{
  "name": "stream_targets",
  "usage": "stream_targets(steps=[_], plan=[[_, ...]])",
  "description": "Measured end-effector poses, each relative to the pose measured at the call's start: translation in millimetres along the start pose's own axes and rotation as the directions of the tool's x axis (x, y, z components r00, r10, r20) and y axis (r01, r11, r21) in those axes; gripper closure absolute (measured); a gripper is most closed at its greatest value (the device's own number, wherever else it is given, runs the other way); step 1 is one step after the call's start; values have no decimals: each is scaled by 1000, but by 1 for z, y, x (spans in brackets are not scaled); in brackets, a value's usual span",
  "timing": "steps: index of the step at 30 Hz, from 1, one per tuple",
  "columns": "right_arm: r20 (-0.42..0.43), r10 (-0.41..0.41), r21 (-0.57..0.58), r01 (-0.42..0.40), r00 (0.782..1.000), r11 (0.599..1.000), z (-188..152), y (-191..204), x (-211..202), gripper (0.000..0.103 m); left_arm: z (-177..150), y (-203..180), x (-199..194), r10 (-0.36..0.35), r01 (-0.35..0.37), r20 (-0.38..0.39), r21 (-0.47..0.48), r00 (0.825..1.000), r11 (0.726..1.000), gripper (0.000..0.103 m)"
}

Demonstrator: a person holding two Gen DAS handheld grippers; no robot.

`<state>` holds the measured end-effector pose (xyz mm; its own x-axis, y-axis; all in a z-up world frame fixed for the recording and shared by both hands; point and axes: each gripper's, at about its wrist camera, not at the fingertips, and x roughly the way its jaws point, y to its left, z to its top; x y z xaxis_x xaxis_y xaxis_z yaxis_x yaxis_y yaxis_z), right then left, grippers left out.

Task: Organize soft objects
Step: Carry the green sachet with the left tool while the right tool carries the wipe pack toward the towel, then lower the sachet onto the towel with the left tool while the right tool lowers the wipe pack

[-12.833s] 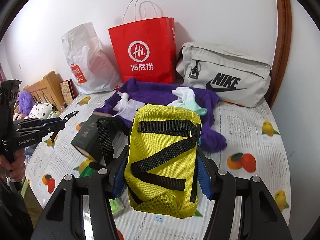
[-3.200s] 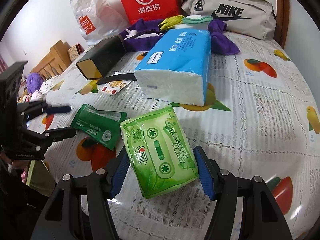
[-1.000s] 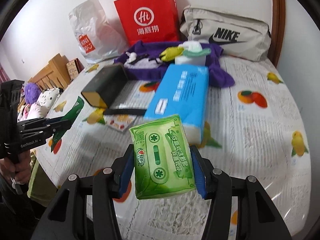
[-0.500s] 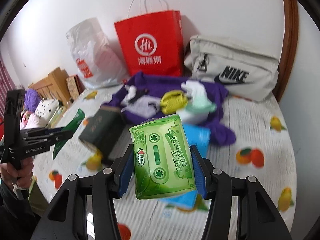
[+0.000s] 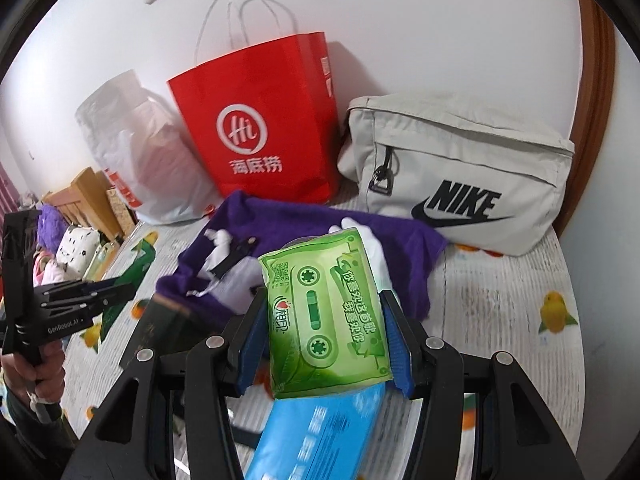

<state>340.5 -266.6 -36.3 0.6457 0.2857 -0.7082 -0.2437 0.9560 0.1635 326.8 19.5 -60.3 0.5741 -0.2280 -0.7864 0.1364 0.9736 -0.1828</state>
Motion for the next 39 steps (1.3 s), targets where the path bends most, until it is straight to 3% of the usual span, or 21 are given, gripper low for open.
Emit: stream_targets(steps=[14,23,32,39], plan=[[-75,29,11,-28,997,1000,39,-13,83,50,37,7,54,-23,20,-47,-62,999,998,78],[-162,55,31,-51,985,998,47,-12,129,50,57,12,96,-14,7,-116,-64,993,998,78],[-243,49,10,-48,969,999,40,-13,158,49,64,4,130,-49,37,-174,-73,984,997,78],[-261,55,35,-47,964,998,40,-22,164,49,63,0,145,-51,40,-208,-55,977,998,78]])
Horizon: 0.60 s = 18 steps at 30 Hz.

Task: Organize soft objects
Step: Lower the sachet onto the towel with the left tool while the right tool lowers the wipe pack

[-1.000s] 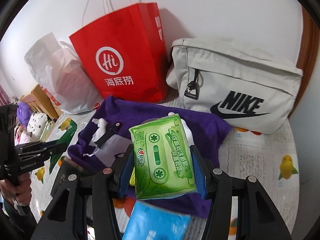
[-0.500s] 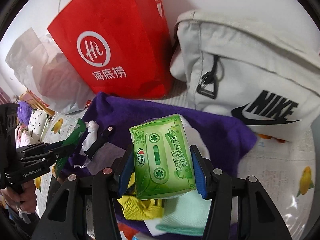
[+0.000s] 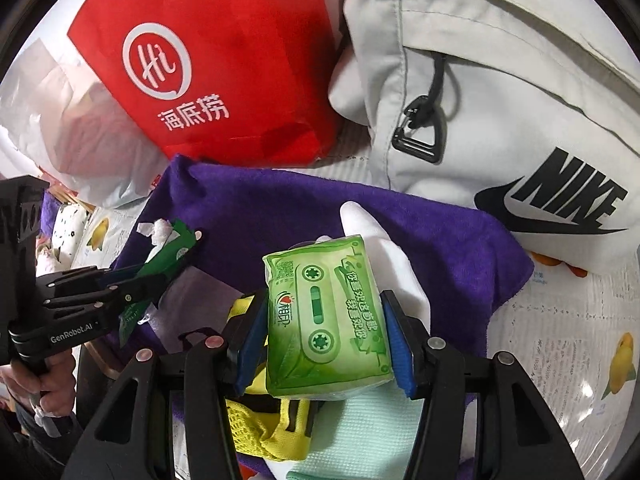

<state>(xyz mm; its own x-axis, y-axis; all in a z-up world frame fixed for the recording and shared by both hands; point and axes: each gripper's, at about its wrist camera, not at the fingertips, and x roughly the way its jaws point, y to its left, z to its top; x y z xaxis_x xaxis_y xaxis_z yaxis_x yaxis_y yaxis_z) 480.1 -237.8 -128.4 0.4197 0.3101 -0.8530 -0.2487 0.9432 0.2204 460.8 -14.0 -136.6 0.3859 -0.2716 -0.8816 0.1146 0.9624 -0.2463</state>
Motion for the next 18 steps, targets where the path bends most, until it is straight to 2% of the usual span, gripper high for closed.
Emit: stream_targets(steps=[4,7,10,11,12,18], plan=[[-12,2,3,-2,1000,1000,-1,-2,4,48,1,0,7,5,-5,-18,-1,1000,1000,76],[3,3,-17,-3,1000,1000,-2,2,2,46,2,-3,12,17,-17,-39,4,999,1000,68],[46,30,-21,-29,998,999,0,5,-9,31,2,-8,11,7,-6,-26,30,1000,1000,58],[57,38,-19,-37,998,999,0,5,-11,30,1,-9,10,8,-7,-23,33,1000,999,49],[67,46,-15,-45,997,999,1,4,-15,30,1,-10,7,7,-6,-17,35,1000,999,47],[76,38,17,-39,996,999,-2,-1,-28,30,-2,-12,-16,12,-13,15,43,1000,999,47]])
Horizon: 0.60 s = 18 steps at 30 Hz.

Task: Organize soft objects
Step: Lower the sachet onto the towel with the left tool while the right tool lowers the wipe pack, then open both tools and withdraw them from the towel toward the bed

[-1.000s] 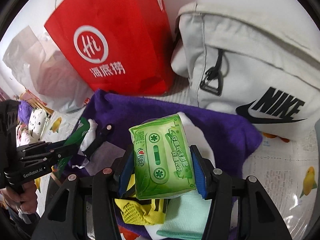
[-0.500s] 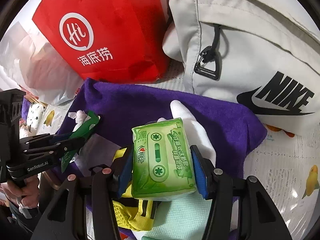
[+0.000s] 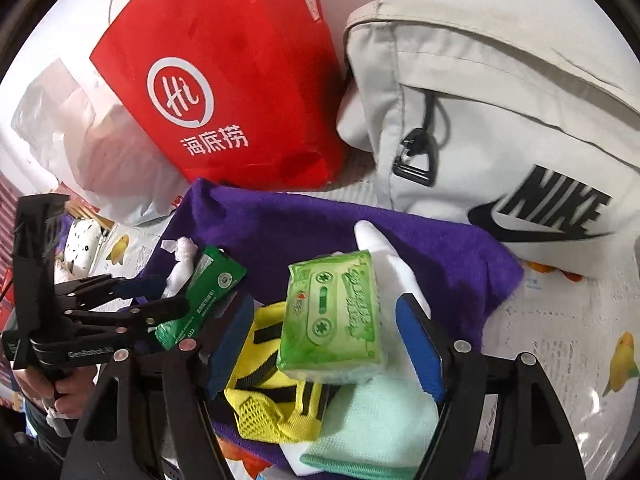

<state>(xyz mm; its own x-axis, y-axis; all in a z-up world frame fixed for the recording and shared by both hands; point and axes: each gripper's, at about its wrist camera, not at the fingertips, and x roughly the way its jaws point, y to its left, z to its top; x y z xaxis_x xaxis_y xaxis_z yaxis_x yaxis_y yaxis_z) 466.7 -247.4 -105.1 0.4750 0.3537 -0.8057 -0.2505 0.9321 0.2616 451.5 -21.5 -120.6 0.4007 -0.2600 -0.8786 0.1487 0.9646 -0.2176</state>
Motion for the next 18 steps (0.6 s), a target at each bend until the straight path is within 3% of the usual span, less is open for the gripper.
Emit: stream_targets(steps=[9,18], plan=[[101,-3,6,3,995,1000,-23,9,-61,30,-27,0,-54,3,-3,89,1,996,1000,47],[143,7,9,-9,990,1000,-80,27,-126,30,-94,-23,-105,13,-19,124,48,992,999,47]])
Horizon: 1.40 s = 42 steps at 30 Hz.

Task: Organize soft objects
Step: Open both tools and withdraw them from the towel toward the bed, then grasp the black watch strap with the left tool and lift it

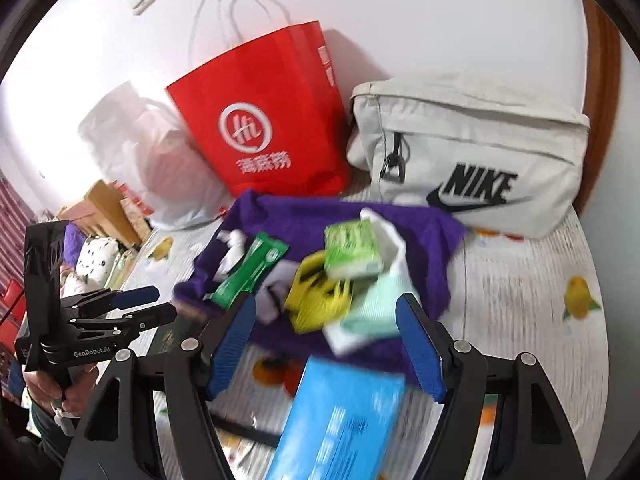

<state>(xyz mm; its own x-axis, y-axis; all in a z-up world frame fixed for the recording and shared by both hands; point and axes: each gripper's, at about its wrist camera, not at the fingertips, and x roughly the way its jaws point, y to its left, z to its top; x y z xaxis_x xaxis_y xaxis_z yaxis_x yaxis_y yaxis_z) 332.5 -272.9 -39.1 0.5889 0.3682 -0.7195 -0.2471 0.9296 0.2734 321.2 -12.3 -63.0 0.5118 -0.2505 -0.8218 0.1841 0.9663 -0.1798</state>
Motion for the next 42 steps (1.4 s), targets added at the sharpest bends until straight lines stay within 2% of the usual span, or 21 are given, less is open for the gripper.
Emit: stream_targets(steps=[8,14,20,25,30,38,40,42], plan=[[-29,9,23,-9,1000,1000,-68,12,-37,30,-70,-25,-32,2,-2,-6,75,1000,997,47],[-42,7,53,-5,999,999,-121,9,-57,30,-114,-42,-31,4,1,-40,109,999,994,47],[-63,11,73,-7,998,997,-158,7,-62,30,-143,-57,-21,31,-24,-46,150,998,988,47],[-69,-18,90,24,997,996,-182,-1,-64,30,-147,-71,0,49,-36,-57,219,997,975,47],[-91,-36,112,46,995,993,-199,-17,-57,30,-141,-86,23,84,-59,-67,318,994,946,47],[-119,-65,143,82,991,986,-204,-39,-44,30,-127,-97,48,83,-27,-119,416,989,909,47],[-125,-87,139,104,988,985,-203,-41,-42,30,-124,-98,54,61,9,-152,423,986,906,47],[-129,-120,123,136,984,983,-202,-41,-39,30,-124,-101,60,72,13,-175,441,982,897,47]])
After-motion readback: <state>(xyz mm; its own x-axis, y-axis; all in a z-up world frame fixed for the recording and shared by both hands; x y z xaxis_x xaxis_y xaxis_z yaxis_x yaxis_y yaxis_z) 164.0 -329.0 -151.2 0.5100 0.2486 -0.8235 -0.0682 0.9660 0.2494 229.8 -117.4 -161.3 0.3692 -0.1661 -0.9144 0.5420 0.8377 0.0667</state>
